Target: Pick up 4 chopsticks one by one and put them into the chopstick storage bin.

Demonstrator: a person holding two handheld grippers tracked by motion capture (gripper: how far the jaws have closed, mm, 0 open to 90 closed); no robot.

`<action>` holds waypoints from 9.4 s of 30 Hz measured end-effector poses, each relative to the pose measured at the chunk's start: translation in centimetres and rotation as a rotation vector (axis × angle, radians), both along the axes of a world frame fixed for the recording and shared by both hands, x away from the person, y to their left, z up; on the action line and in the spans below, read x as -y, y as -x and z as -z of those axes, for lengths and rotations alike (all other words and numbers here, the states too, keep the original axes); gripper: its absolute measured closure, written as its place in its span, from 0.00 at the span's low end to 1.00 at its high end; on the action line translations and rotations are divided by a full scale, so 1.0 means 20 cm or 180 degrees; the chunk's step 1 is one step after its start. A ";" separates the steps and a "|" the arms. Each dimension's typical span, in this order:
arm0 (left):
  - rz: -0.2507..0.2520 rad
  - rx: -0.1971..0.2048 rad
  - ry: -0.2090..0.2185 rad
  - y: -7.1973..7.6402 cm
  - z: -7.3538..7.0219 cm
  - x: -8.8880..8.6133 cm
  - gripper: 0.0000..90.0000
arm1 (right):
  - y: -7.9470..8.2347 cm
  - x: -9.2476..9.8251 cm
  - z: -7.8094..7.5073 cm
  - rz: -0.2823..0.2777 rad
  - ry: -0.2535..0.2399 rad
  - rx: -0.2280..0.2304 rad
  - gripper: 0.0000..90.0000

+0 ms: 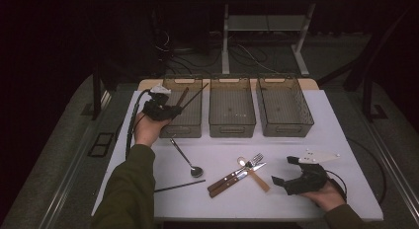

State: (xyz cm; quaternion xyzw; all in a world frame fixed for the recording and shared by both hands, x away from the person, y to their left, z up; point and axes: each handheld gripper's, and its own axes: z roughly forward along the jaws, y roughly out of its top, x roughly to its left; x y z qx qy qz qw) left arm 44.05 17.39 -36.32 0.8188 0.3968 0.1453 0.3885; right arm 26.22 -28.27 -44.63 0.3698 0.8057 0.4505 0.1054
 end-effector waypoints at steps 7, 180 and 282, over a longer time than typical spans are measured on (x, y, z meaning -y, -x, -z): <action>-0.0212 -0.0092 -0.0089 -0.12 0.02 -0.01 0.95 | 0.00 0.00 0.00 0.0001 -0.0012 -0.0004 0.03; 0.1288 -0.0210 0.0134 0.93 0.28 -0.17 0.95 | 0.01 0.00 -0.01 -0.0034 0.0000 0.0011 0.03; -0.0481 0.0090 0.0242 -0.22 0.11 0.10 0.95 | 0.02 -0.01 -0.01 -0.0042 -0.0064 -0.0007 0.03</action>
